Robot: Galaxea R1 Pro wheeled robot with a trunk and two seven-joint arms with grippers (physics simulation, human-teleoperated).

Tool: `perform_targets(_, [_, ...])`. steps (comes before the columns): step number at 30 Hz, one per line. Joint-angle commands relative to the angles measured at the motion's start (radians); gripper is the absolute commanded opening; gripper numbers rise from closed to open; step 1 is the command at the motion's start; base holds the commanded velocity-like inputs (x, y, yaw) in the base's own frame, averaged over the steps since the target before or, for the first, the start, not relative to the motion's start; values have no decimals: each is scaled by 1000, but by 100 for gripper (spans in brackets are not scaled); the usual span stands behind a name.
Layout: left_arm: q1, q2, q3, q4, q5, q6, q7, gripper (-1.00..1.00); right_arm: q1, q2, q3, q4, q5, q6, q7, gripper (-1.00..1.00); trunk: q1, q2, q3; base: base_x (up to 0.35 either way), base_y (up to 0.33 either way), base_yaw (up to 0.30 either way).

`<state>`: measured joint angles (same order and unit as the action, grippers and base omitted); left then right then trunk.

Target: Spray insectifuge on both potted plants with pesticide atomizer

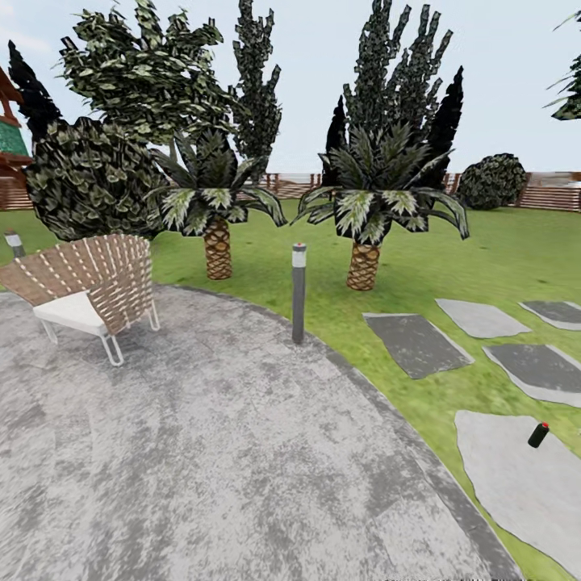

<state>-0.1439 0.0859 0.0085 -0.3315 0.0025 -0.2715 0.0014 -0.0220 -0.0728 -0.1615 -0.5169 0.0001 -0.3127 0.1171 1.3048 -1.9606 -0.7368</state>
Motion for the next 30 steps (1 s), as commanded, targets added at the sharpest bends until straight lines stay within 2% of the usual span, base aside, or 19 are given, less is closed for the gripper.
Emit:
perform_targets(1, [0, 0, 1, 0, 0, -3, 0, 100, -1, 1, -6, 1, 0, -3, 9, 100, 0, 0, -2, 83, -272, -197])
perform_targets(14, [-1, 0, 1, 0, -1, -3, 0, 100, -1, 1, -5, 3, 0, -3, 9, 100, 0, 0, -21, 56, -273, -163])
perform_targets(30, [-2, 0, 2, 0, 0, -3, 0, 100, -1, 2, -4, 4, 0, -3, 9, 100, 0, 0, -45, 1, -276, -104])
